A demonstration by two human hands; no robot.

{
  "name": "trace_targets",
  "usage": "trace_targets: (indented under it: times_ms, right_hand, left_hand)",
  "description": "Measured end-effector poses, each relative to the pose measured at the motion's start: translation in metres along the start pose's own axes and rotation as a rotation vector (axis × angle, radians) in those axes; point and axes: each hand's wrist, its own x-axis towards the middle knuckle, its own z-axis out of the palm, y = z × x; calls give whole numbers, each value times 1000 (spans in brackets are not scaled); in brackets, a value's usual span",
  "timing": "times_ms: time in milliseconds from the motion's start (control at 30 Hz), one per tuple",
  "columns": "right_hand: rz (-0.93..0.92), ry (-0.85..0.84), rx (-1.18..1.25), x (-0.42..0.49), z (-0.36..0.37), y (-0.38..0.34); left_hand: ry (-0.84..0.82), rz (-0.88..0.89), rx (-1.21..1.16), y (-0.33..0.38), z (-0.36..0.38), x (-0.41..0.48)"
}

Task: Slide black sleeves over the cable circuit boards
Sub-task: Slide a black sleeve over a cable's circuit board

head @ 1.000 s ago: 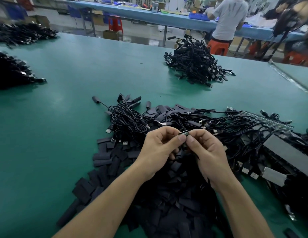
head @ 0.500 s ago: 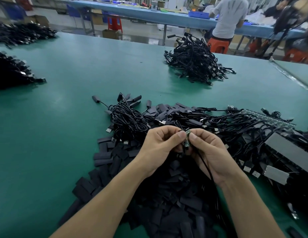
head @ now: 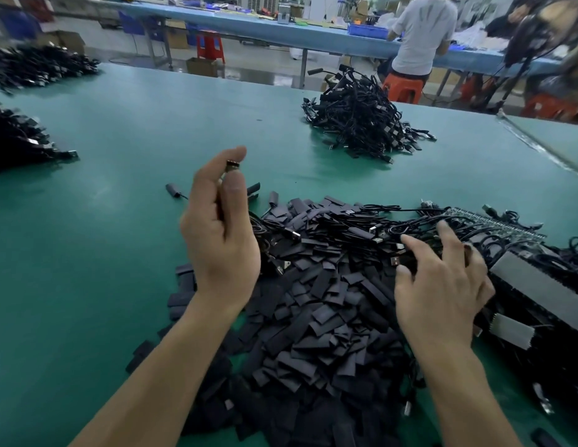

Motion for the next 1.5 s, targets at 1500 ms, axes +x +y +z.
trace_targets:
  times_ms: [1500]
  right_hand:
    - [-162, -447, 1214, -12, 20, -20]
  left_hand:
    - [-831, -487, -23, -29, -9, -51]
